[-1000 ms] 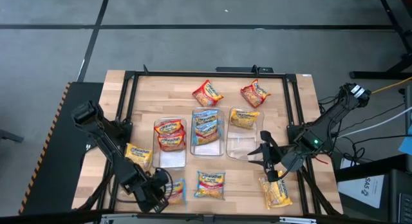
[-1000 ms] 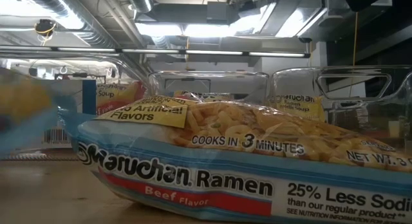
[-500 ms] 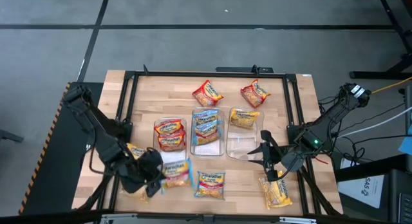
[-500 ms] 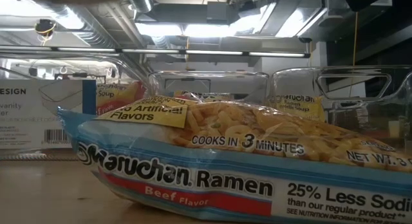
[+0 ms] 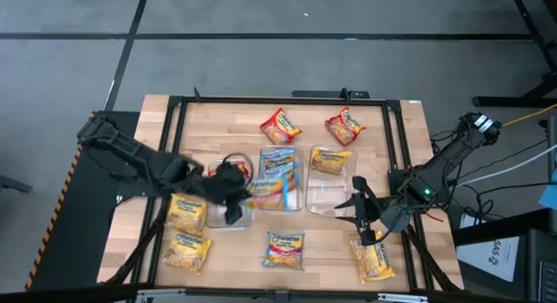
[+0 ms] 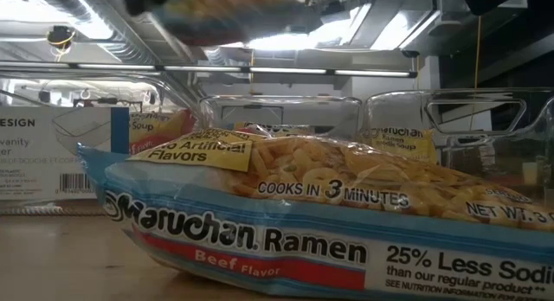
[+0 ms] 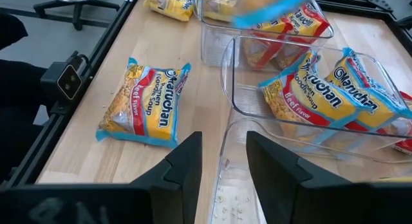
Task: Sort Maruchan noodles
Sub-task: Put the blue noodle pack into the middle transparent bin
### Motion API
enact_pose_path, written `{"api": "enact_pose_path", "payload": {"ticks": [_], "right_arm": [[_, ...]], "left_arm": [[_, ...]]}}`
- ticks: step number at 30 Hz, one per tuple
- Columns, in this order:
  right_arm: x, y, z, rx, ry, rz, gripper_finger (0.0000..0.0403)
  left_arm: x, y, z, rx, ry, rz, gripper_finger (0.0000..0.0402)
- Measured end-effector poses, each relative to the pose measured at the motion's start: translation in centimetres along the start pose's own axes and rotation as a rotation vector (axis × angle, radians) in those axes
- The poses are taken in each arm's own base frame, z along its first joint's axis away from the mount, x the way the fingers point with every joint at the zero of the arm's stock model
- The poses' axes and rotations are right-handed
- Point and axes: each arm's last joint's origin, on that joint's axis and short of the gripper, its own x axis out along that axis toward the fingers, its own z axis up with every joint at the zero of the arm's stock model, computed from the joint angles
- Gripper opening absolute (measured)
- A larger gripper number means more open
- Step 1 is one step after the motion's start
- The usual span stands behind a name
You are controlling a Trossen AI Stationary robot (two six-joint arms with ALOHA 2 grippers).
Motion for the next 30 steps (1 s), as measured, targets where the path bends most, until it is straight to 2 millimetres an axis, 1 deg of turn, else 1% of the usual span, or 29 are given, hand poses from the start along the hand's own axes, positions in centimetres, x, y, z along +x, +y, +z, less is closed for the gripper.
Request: {"api": "enact_pose_path", "payload": {"ticks": [2,6,11,17,21,25,30], "right_arm": [[0.0,0.0,0.0,0.0,-0.001,0.0,0.0127],[0.0,0.0,0.0,0.001,-0.001,0.001,0.0127],[0.0,0.0,0.1,0.005,-0.005,0.003,0.0127],[0.0,0.1,0.1,0.008,-0.008,0.011,0.0127],[0.0,0.1,0.1,0.01,-0.009,0.013,0.0127],[0.0,0.1,0.1,0.012,-0.01,0.014,0.0127],[0.0,0.1,0.2,0.015,-0.013,0.016,0.0127]], "left_arm": [[0.9,0.9,1.0,0.035,-0.005,-0.004,0.0],[3.0,2.3,2.1,0.09,0.028,-0.023,0.0],[5.7,3.6,2.1,0.15,0.1,0.028,0.0],[8.2,4.4,2.3,0.188,0.101,0.059,0.0],[9.3,4.7,2.4,0.201,0.095,0.073,0.0],[10.3,5.3,2.1,0.196,0.13,0.104,0.0],[11.1,5.6,1.6,0.183,0.17,0.126,0.0001]]}}
